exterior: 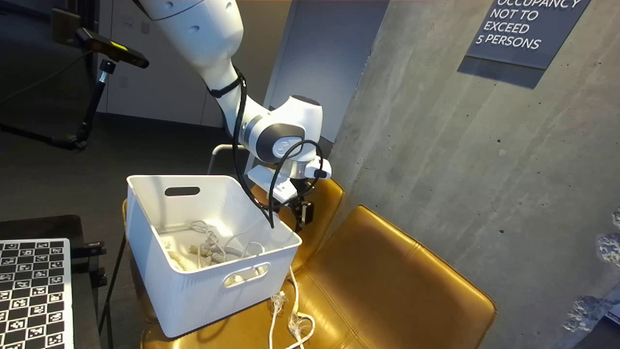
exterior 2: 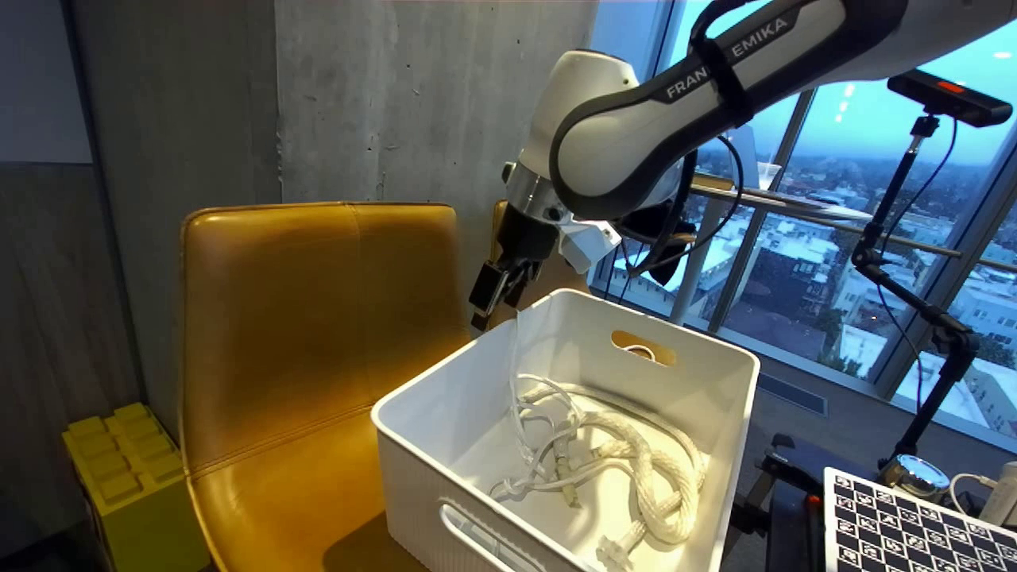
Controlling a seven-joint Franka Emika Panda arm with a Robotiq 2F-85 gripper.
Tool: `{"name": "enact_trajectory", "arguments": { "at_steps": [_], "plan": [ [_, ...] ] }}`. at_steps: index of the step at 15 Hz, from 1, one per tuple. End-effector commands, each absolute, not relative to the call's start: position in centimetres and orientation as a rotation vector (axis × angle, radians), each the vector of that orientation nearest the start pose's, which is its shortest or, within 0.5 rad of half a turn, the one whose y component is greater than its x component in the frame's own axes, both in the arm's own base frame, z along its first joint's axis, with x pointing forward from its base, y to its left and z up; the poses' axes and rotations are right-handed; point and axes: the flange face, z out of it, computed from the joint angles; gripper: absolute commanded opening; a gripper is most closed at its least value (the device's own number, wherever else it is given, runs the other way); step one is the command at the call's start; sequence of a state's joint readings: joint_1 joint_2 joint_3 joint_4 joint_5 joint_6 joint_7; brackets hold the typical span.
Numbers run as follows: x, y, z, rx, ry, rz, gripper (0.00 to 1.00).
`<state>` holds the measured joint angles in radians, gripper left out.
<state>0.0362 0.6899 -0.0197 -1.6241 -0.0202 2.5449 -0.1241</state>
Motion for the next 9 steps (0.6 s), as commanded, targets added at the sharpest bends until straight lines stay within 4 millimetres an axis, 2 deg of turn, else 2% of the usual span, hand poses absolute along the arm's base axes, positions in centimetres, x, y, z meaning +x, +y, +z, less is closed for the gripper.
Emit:
{"name": "enact_trajectory", "arguments": {
  "at_steps": [1,4,5,9],
  "plan": [
    [71.7,1.7,24.1,-3.185,-0.208,-0.334,1.00],
    [71.4,2.3,24.1,-3.199,-0.189,-0.336,1.00],
    [71.3,2.4,24.1,-3.204,-0.187,-0.336,0.84],
    [71.2,3.4,24.0,-3.217,-0.163,-0.331,0.49]
  ]
}}
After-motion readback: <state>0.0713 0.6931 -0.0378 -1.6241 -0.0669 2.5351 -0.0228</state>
